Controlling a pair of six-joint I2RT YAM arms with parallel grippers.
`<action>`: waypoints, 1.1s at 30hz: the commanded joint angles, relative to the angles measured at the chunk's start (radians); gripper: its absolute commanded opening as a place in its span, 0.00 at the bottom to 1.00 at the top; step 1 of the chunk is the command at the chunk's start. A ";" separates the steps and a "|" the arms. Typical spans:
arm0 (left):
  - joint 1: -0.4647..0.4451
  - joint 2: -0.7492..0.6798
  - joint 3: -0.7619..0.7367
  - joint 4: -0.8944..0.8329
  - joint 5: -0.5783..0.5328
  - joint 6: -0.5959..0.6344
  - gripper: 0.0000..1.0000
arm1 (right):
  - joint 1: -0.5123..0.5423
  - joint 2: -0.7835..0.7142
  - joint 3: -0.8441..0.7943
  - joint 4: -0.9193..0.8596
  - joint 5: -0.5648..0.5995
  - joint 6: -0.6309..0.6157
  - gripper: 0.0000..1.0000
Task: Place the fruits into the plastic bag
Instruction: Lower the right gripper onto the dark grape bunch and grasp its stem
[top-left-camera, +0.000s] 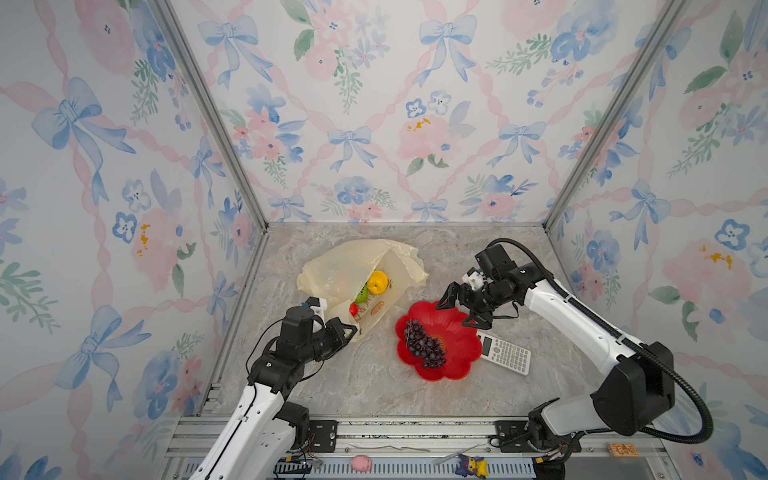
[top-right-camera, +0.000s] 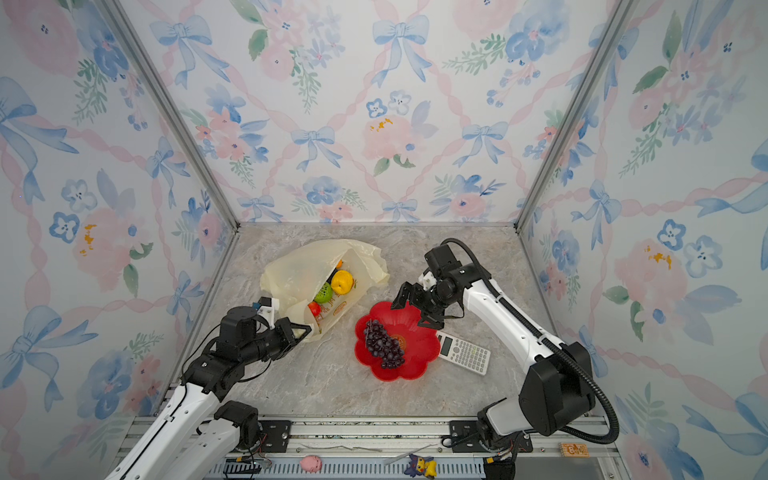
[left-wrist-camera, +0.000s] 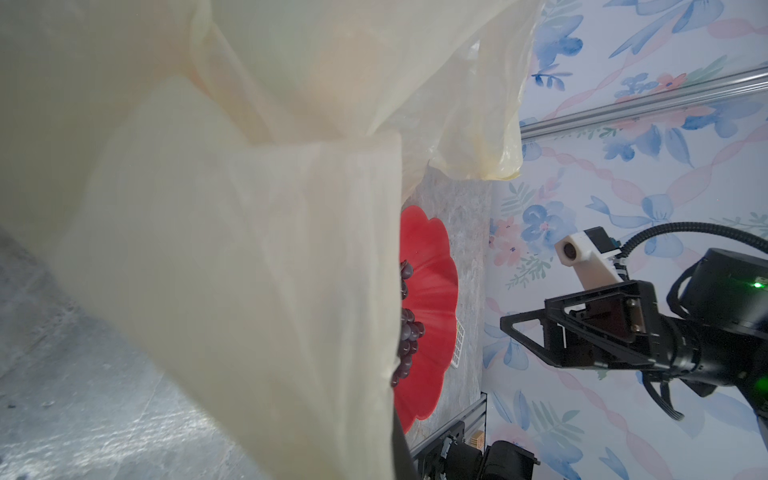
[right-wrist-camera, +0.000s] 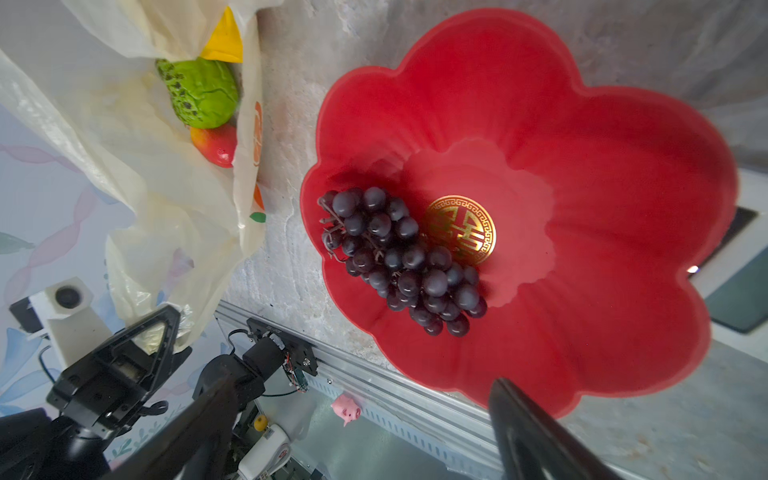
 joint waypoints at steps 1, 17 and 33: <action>0.008 -0.018 -0.015 -0.013 -0.012 0.001 0.00 | 0.035 0.003 -0.017 0.058 0.055 0.017 0.96; 0.010 0.001 -0.007 -0.013 -0.027 -0.016 0.00 | 0.273 0.333 0.204 -0.139 0.249 -0.457 0.96; 0.017 0.007 0.013 -0.013 -0.010 -0.012 0.00 | 0.415 0.546 0.376 -0.245 0.491 -0.582 0.96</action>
